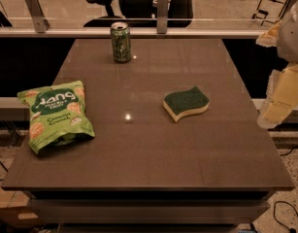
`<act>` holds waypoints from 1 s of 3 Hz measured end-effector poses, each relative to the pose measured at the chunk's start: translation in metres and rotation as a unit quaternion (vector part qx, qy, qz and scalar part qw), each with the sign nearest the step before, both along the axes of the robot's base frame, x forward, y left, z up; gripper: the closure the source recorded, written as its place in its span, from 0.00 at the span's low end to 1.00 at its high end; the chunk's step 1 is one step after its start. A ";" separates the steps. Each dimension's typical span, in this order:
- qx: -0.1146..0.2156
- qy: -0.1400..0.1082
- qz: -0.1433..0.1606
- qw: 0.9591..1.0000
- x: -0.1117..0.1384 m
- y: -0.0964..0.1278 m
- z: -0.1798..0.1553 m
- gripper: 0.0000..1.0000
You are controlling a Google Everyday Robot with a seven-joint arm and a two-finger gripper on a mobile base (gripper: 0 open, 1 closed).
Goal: Move sponge near green can
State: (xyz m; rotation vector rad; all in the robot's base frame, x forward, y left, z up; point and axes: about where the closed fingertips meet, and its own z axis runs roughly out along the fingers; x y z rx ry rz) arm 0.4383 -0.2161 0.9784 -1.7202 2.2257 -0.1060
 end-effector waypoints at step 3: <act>-0.003 -0.027 0.042 0.999 0.013 0.006 0.008 0.00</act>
Offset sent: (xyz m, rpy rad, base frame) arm 0.0134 0.0081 0.0061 -0.0219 -0.0427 0.0949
